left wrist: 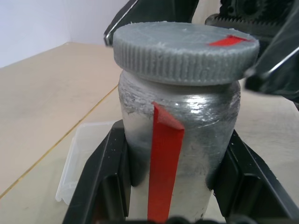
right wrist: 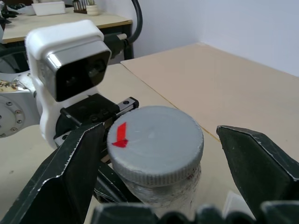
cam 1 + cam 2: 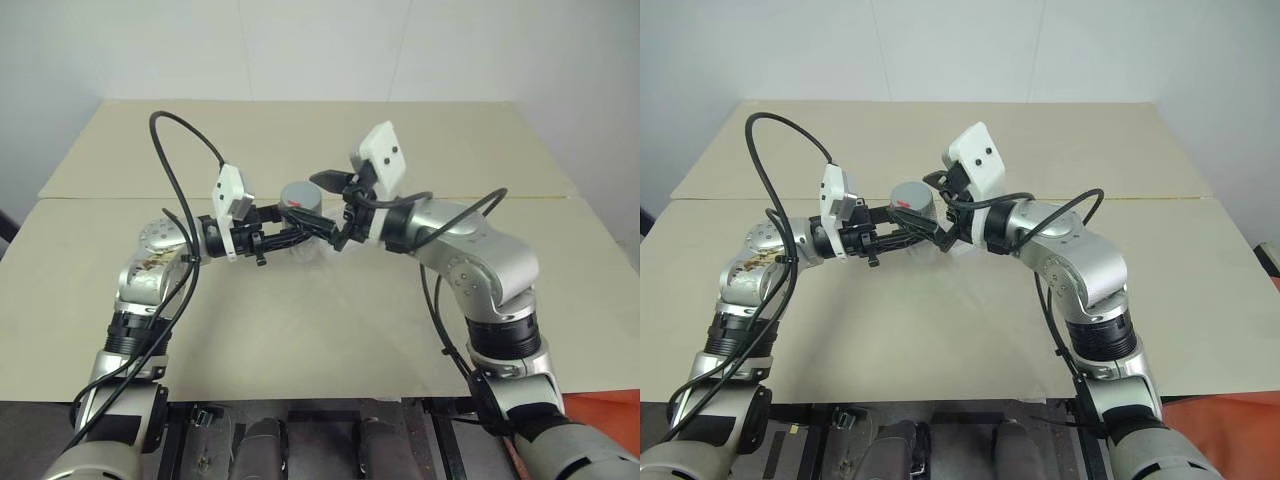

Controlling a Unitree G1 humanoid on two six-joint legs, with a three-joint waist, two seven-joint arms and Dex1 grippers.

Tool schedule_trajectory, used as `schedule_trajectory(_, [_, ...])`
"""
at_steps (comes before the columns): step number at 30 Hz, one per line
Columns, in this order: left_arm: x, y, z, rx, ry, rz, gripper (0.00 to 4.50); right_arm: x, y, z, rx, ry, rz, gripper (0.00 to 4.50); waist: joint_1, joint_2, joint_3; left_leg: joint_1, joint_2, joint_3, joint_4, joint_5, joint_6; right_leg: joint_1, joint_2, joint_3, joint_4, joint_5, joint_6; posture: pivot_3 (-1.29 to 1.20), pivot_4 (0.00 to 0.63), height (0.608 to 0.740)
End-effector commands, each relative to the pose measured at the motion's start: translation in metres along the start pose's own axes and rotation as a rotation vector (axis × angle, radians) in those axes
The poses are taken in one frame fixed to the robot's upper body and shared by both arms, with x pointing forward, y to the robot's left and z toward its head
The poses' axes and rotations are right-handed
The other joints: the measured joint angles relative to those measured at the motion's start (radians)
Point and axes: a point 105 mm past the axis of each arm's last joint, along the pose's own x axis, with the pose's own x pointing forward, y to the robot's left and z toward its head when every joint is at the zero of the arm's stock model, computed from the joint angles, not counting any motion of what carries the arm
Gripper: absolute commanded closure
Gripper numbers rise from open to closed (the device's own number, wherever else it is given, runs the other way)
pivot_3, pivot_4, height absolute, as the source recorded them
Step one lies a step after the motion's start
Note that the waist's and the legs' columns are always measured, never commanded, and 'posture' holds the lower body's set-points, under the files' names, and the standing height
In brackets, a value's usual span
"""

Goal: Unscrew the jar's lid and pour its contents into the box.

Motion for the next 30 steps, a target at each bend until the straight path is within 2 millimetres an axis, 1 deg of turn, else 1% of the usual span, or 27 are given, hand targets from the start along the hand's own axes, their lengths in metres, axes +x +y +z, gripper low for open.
schedule_trajectory(1, [0.002,-0.004,0.015,0.044,-0.039,-0.026,2.60,0.000,0.004,0.017,-0.048,-0.054,0.018,0.21,0.000,0.000,0.000,0.000,0.000,0.000,0.000,0.000,0.000,0.000,0.000,0.000,0.000,0.000,0.000,0.00,0.150,0.740])
schedule_trajectory(3, [0.002,-0.004,0.015,0.044,-0.038,-0.027,2.60,0.000,0.003,0.017,-0.043,-0.053,0.011,0.62,0.000,0.000,0.000,0.000,0.000,0.000,0.000,0.000,0.000,0.000,0.000,0.000,0.000,0.000,0.000,0.00,0.150,0.740])
schedule_trajectory(4, [0.002,-0.004,0.015,0.043,-0.038,-0.027,2.60,0.001,0.002,0.017,-0.043,-0.053,0.010,0.90,0.000,0.000,0.000,0.000,0.000,0.000,0.000,0.000,0.000,0.000,0.000,0.000,0.000,0.000,0.000,0.00,0.150,0.740])
schedule_trajectory(6, [0.002,-0.004,0.015,0.043,-0.039,-0.027,2.60,0.001,0.002,0.017,-0.041,-0.054,0.009,1.62,0.000,0.000,0.000,0.000,0.000,0.000,0.000,0.000,0.000,0.000,0.000,0.000,0.000,0.000,0.000,0.00,0.150,0.740])
schedule_trajectory(7, [0.002,-0.004,0.015,0.042,-0.039,-0.026,2.60,0.000,0.001,0.018,-0.041,-0.056,0.009,1.72,0.000,0.000,0.000,0.000,0.000,0.000,0.000,0.000,0.000,0.000,0.000,0.000,0.000,0.000,0.000,0.00,0.150,0.740])
schedule_trajectory(10, [0.001,-0.004,0.009,0.019,-0.036,-0.016,2.60,-0.001,-0.001,0.023,-0.034,-0.070,0.005,1.72,0.000,0.000,0.000,0.000,0.000,0.000,0.000,0.000,0.000,0.000,0.000,0.000,0.000,0.000,0.000,0.00,0.150,0.740])
schedule_trajectory(13, [0.000,-0.004,0.000,-0.021,-0.028,-0.012,2.60,-0.003,-0.001,0.027,-0.035,-0.081,0.009,1.72,0.000,0.000,0.000,0.000,0.000,0.000,0.000,0.000,0.000,0.000,0.000,0.000,0.000,0.000,0.000,0.00,0.150,0.740])
schedule_trajectory(16, [-0.004,-0.006,-0.017,-0.036,0.030,-0.021,2.60,-0.007,-0.001,0.034,-0.038,-0.100,0.020,1.72,0.000,0.000,0.000,0.000,0.000,0.000,0.000,0.000,0.000,0.000,0.000,0.000,0.000,0.000,0.000,0.00,0.150,0.740])
schedule_trajectory(18, [-0.007,-0.007,-0.024,-0.028,0.059,-0.035,2.60,-0.009,0.000,0.037,-0.042,-0.108,0.027,1.72,0.000,0.000,0.000,0.000,0.000,0.000,0.000,0.000,0.000,0.000,0.000,0.000,0.000,0.000,0.000,0.00,0.150,0.740])
schedule_trajectory(26, [-0.009,-0.008,-0.027,-0.050,0.050,-0.075,2.60,-0.020,0.002,0.046,-0.050,-0.141,0.054,1.72,0.000,0.000,0.000,0.000,0.000,0.000,0.000,0.000,0.000,0.000,0.000,-0.001,-0.001,0.000,0.000,0.00,0.150,0.740])
schedule_trajectory(28, [-0.010,-0.005,-0.025,-0.037,0.049,-0.065,2.60,-0.024,-0.004,0.044,-0.059,-0.128,0.023,1.72,0.000,0.000,0.000,0.000,0.000,0.001,0.000,0.000,0.000,0.000,0.000,-0.001,-0.001,0.000,0.000,0.00,0.150,0.740])
schedule_trajectory(30, [-0.012,-0.001,-0.020,-0.015,0.039,-0.044,2.60,-0.031,-0.019,0.034,-0.064,-0.088,-0.050,1.72,0.002,0.000,0.000,0.000,0.000,0.000,0.000,0.000,0.000,0.000,0.000,-0.001,-0.001,0.000,0.000,0.00,0.150,0.740])
